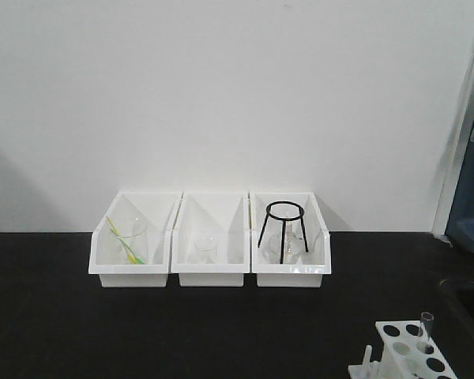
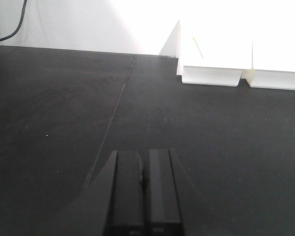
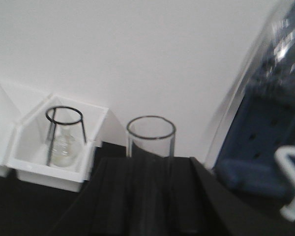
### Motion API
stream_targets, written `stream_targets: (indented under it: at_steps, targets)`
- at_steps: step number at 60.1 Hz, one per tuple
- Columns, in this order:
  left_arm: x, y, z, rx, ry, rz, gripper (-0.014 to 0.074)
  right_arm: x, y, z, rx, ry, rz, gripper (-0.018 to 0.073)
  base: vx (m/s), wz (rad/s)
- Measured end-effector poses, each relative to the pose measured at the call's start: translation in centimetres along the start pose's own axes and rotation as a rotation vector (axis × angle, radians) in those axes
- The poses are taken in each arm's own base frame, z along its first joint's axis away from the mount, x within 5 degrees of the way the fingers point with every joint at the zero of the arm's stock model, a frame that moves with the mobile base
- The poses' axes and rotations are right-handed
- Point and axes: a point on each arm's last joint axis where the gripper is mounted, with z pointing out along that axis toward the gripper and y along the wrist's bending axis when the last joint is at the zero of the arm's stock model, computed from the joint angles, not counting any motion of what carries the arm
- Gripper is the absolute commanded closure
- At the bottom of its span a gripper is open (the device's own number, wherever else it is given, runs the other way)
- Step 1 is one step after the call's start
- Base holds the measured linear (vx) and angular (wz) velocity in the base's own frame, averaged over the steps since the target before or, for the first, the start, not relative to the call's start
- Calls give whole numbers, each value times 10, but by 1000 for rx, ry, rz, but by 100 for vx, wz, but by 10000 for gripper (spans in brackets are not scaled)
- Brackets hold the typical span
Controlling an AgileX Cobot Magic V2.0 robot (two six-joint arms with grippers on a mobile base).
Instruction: Flip and reinsert test tube from rack
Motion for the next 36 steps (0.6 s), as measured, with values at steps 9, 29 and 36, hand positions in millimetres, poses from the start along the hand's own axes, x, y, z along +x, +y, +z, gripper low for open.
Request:
stream_targets:
  at_steps: [9, 29, 36]
  targets:
    - [0, 0, 0, 0, 0, 0, 603, 19, 7, 1, -59, 23, 176, 568, 0, 0]
    - [0, 0, 0, 0, 0, 0, 603, 62, 25, -7, -203, -86, 147, 568, 0, 0]
    - [0, 0, 0, 0, 0, 0, 603, 58, 18, -11, -134, -243, 251, 568, 0, 0]
